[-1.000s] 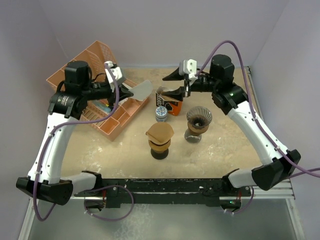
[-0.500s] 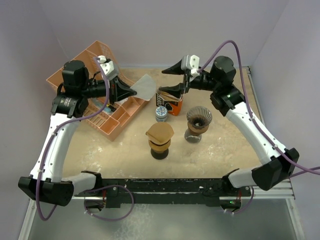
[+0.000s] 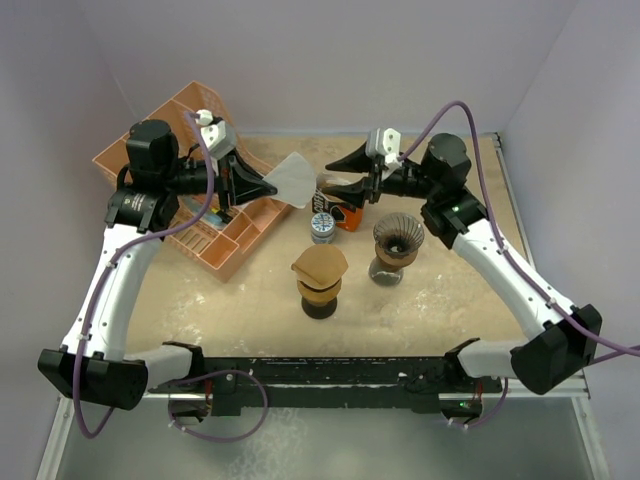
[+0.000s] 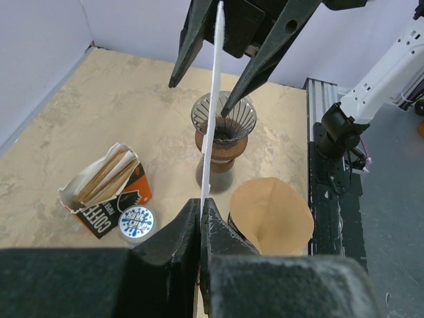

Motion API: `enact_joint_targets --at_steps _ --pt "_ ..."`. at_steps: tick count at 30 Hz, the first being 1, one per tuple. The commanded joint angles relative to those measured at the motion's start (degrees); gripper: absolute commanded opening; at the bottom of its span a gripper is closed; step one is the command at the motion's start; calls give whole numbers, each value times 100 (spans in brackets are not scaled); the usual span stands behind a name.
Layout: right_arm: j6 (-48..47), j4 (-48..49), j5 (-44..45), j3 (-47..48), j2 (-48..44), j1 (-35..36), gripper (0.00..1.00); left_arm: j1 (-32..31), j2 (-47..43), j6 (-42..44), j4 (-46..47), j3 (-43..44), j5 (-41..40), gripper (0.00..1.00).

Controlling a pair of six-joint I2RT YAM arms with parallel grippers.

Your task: Place the coffee filter in the dripper

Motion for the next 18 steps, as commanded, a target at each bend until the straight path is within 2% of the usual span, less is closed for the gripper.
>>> enact_joint_targets --at_steps 1,11,18 --pt "321 635 -107 -151 -95 0 49 31 -3 -90 267 68 217 0" --pt "434 860 -92 11 227 0 45 36 33 -133 276 98 226 0" --pt "486 936 -453 -4 372 0 44 31 56 -127 289 142 203 0"
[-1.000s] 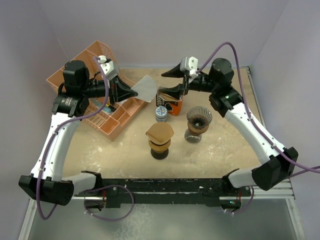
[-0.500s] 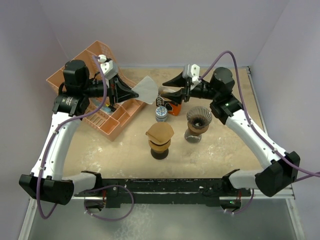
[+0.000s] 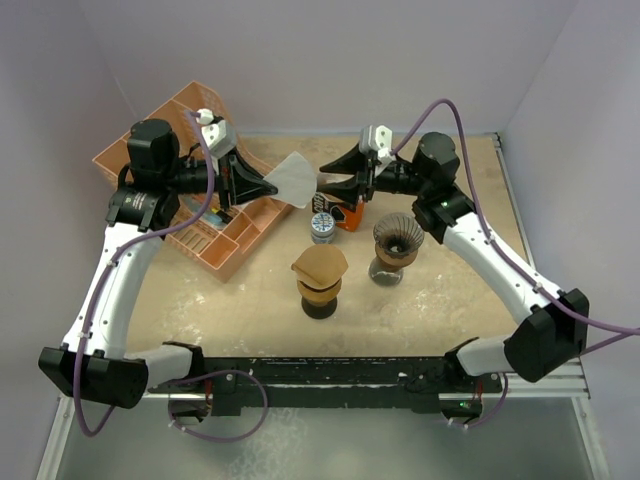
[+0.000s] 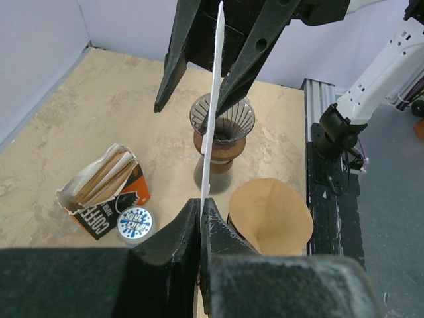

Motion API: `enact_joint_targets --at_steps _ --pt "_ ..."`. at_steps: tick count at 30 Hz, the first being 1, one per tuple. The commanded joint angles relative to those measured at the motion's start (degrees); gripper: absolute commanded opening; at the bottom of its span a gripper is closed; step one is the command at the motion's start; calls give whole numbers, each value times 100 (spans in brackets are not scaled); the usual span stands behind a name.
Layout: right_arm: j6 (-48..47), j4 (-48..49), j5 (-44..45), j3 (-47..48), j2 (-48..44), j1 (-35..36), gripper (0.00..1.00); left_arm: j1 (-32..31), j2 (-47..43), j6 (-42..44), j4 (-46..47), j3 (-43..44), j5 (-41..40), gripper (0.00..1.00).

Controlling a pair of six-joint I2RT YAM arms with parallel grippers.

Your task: Place the coffee filter in the dripper

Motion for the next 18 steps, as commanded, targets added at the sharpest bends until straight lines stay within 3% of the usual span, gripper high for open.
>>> enact_joint_targets --at_steps 1,18 --pt "107 350 -430 144 33 0 44 31 10 -71 262 147 131 0" --pt "335 531 -616 181 76 0 43 31 -5 -36 293 140 26 0"
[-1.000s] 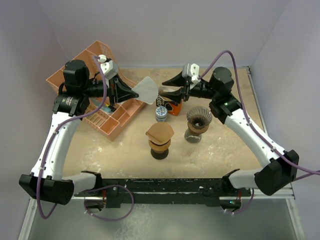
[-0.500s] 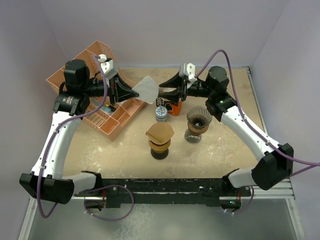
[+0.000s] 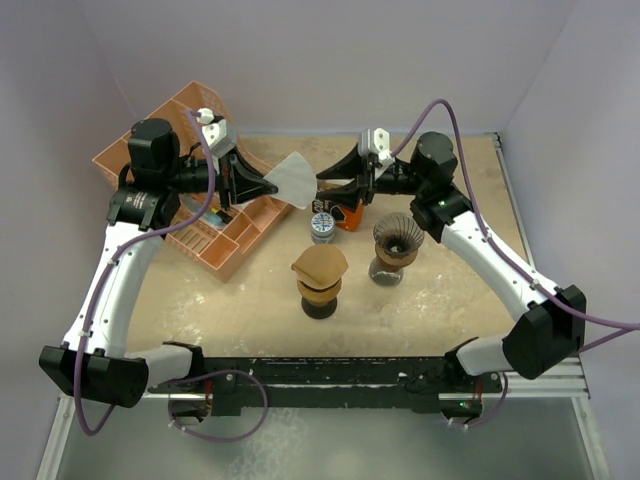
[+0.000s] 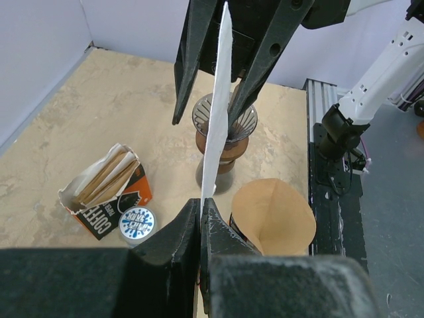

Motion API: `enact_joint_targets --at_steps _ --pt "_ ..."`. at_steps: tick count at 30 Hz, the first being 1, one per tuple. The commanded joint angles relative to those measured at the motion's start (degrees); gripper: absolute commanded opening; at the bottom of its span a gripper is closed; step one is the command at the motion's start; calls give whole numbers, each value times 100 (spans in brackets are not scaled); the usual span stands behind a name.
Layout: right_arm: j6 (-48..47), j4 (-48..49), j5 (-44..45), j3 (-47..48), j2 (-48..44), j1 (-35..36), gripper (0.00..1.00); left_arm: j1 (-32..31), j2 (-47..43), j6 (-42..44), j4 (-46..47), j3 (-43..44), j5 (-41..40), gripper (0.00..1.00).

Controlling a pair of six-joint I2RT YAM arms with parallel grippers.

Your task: Place the coffee filter in the dripper

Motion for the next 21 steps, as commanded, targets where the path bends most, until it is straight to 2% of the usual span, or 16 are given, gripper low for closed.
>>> enact_joint_targets --at_steps 1,21 --pt "226 364 -18 230 -14 0 42 31 -35 -40 246 143 51 0" --pt "907 915 -574 468 193 0 43 14 39 156 281 121 4 0"
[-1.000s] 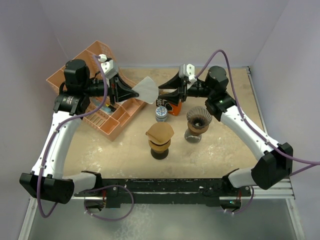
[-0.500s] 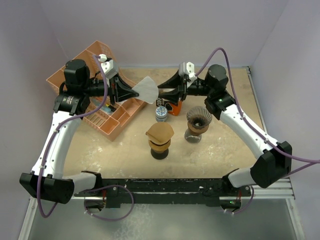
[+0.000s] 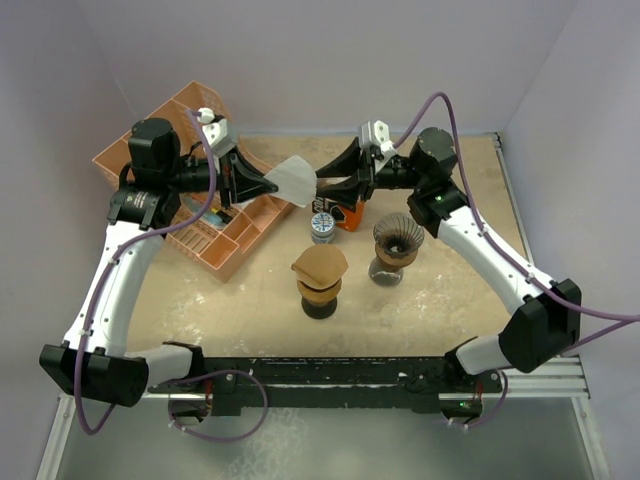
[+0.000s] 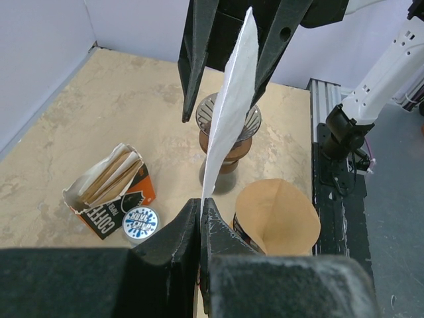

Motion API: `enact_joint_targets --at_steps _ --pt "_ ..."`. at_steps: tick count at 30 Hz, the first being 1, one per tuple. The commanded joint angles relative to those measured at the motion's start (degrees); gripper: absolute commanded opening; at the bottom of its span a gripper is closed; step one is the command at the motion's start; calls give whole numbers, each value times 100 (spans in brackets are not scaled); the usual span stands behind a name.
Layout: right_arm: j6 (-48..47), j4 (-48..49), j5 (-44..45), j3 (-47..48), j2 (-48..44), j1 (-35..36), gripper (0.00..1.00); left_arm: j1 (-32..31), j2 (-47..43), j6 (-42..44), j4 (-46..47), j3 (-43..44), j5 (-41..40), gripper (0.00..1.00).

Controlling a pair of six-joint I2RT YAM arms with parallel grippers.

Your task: Place the coffee filter in the dripper

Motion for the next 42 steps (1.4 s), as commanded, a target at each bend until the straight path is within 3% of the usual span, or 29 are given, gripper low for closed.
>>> enact_joint_targets --at_steps 1,11,21,38,42 --pt "300 488 -224 262 -4 0 43 14 27 145 252 128 50 0" --pt "884 1077 18 235 59 5 37 -19 35 200 319 30 102 0" --pt "2434 2931 29 -330 262 9 25 -82 45 199 417 77 55 0" --pt "3131 3912 174 -697 405 9 13 -83 31 208 441 90 49 0" --pt "3223 4002 133 -640 469 16 5 -83 26 194 447 110 30 0"
